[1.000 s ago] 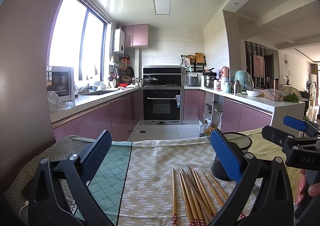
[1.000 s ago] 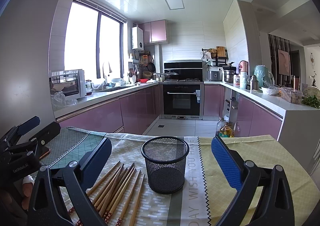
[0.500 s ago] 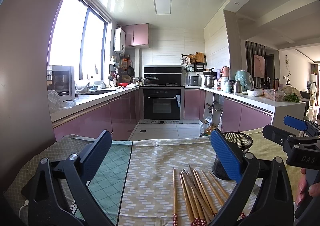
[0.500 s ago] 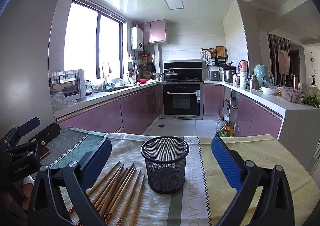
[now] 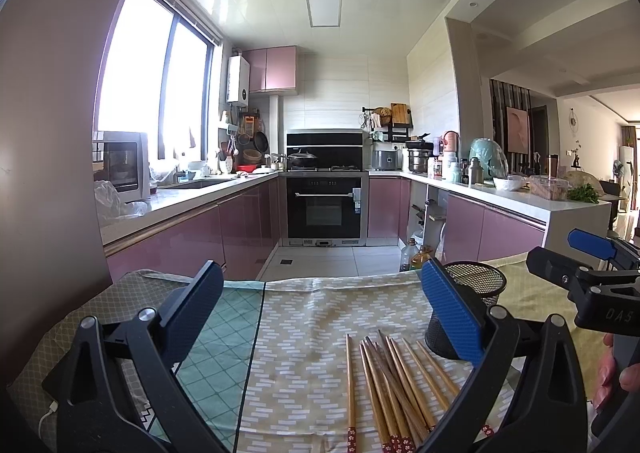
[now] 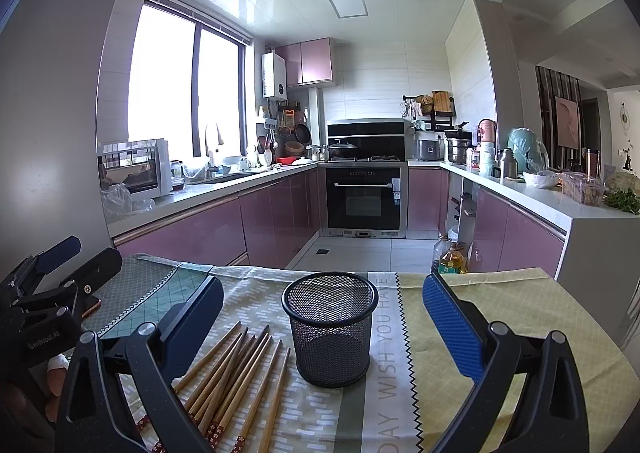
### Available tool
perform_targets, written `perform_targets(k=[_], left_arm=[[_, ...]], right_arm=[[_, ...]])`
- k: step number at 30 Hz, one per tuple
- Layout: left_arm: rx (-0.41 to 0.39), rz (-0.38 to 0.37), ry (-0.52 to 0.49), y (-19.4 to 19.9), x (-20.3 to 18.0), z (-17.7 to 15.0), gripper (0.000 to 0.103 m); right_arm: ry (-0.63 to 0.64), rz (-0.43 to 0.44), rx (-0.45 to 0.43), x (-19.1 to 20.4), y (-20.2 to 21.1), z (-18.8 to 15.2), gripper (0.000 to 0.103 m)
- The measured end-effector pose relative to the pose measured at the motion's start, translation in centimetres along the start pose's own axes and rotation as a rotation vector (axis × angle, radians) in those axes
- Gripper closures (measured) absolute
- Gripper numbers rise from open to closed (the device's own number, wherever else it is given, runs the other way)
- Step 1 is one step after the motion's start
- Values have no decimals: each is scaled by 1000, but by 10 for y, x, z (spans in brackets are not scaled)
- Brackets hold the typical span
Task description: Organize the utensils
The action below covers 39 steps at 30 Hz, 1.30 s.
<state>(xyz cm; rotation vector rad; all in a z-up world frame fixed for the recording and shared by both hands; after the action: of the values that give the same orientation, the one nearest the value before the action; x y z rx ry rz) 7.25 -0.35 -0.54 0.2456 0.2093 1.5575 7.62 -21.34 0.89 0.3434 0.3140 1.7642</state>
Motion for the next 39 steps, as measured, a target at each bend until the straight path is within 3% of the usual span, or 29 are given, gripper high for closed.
perform_targets(k=[9, 13, 17, 21, 24, 27, 32, 39], left_arm=[[27, -9, -7, -6, 2, -5, 6], [87, -15, -30, -17, 7, -14, 6], [194, -19, -69, -34, 11, -33, 6], [337, -45, -113, -56, 10, -59, 18], [436, -59, -132, -72, 8, -78, 26], [506, -89, -145, -82, 3, -92, 34], [581, -119, -182, -96, -11, -110, 42], [677, -171, -185, -114, -23, -126, 57]], right_arm=[[1, 29, 37, 3, -4, -6, 7], [37, 84, 105, 14, -11, -19, 7], [98, 161, 217, 33, -23, -42, 8], [157, 186, 353, 48, -41, -71, 27], [135, 203, 437, 47, -53, -87, 45], [112, 195, 518, 41, -65, -99, 57], [110, 187, 605, 38, -81, -114, 72], [107, 204, 659, 41, -94, -123, 83]])
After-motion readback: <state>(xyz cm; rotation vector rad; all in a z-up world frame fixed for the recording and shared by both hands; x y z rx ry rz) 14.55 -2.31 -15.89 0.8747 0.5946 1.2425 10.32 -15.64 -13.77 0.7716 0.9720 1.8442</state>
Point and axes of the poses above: each gripper's, at about its wrist camera, not at the fingertips, and y roughly against the way its jaws point, x to its left, z to its top, the point moved 9 cm from there along -y, roughly the way its jaws point, and after that the axes turned 9 degrees about x, right-handed, at the moved point
